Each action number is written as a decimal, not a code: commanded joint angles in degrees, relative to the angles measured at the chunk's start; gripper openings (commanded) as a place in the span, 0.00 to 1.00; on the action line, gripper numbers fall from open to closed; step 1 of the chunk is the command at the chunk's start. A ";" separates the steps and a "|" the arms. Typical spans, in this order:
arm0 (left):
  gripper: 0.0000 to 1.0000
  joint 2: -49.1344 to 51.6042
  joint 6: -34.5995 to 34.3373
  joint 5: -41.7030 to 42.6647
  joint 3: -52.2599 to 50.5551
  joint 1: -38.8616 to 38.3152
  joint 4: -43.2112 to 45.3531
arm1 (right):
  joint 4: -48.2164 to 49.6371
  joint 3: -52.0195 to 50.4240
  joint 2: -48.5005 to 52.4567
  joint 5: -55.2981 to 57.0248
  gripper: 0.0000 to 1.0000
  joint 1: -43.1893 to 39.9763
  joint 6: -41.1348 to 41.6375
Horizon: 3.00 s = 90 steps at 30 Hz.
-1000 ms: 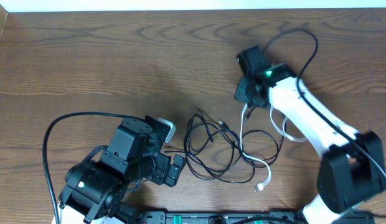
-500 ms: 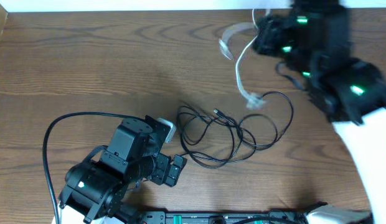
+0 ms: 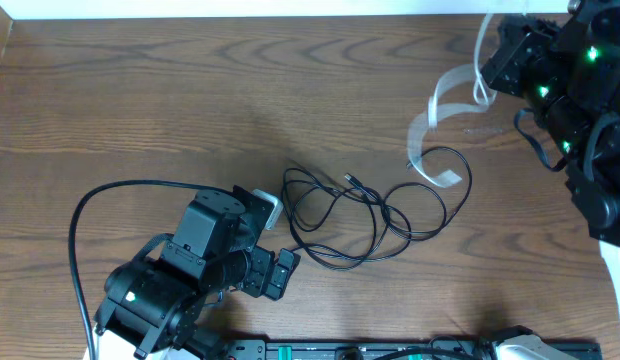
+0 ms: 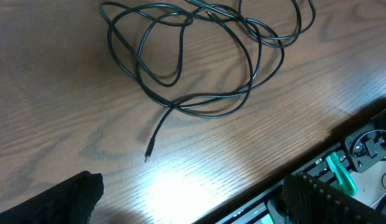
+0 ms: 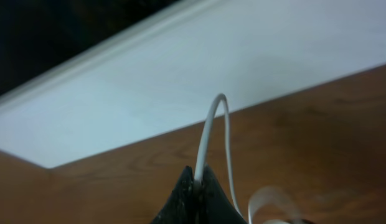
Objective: Untangle cables
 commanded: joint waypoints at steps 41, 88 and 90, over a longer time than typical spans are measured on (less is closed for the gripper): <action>0.98 -0.13 -0.37 0.28 0.50 0.20 -3.06 | 3.41 0.59 30.42 -3.69 0.01 -59.41 -5.40; 0.98 -5.05 -1.62 -1.73 0.50 0.20 -0.35 | -11.65 -21.18 37.29 -31.41 0.92 -1.25 -59.87; 0.98 -5.05 -1.64 -1.70 0.50 0.20 -1.44 | -9.97 -22.21 37.29 -28.59 0.86 2.08 -61.31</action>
